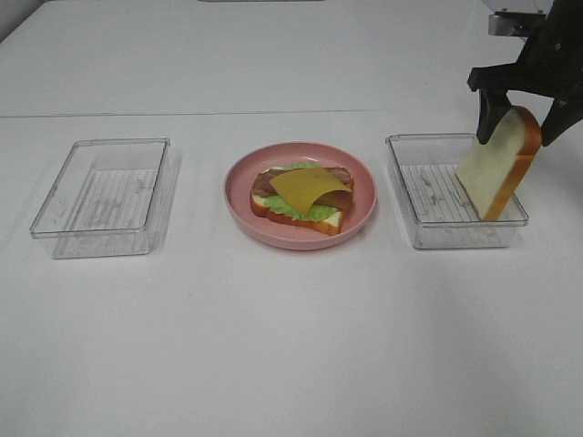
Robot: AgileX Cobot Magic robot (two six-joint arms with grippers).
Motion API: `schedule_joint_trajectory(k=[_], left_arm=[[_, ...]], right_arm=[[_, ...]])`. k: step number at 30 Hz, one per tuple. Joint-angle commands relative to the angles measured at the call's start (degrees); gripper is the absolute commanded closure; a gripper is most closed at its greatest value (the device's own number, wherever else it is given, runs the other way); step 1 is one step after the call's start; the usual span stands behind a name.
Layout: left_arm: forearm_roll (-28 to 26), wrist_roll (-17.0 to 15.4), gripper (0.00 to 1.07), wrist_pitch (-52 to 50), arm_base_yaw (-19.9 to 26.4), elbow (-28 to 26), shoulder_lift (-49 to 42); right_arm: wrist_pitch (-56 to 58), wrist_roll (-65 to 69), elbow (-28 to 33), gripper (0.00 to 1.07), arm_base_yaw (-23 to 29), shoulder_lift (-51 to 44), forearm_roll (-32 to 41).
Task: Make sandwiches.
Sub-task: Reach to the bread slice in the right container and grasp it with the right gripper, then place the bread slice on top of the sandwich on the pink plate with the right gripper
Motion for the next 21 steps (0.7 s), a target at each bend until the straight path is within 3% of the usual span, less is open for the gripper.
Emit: schedule_joint_trajectory(k=[1,2,5,7,8,9,10,12,19,21], left_arm=[[-0.4,0.0,0.06,-0.3,0.1,0.1,-1.1],[-0.4,0.0,0.06,-0.3,0.1,0.1,-1.1],[-0.4,0.0,0.06,-0.3,0.1,0.1,-1.1],[-0.4,0.0,0.06,-0.3,0.1,0.1,-1.1],[-0.4,0.0,0.06,-0.3,0.1,0.1,-1.1],[-0.4,0.0,0.06,-0.3,0.1,0.1,-1.1],[-0.4,0.0,0.06,-0.3,0.1,0.1,-1.1],[-0.4,0.0,0.06,-0.3,0.1,0.1,-1.1],[-0.4,0.0,0.06,-0.3,0.1,0.1,-1.1],[-0.4,0.0,0.06,-0.3,0.1,0.1,-1.1]], right_arm=[[-0.1,-1.0,0.4,0.35,-0.2,1.1,1.5],[0.3,-1.4,0.4,0.43,-0.2,1.4,2.6],[0.3,-1.0,0.4,0.49,-0.2,1.5,2.6],[0.9,-0.7,0.4,0.82,-0.2,1.3,2.6],[0.9,-0.7,0.4,0.82,-0.2,1.3,2.6],[1.1,-1.0,0.4,0.97,-0.1,0.7,2.6],[1.1,-1.0,0.3,1.02,-0.1,0.5,2.6],[1.2,-1.0,0.3,1.07,-0.1,-0.6,2.6],[1.5,-1.0,0.3,1.07,-0.1,-5.4,3.1],[1.6,-1.7,0.3,1.07,-0.1,-8.1,6.2]])
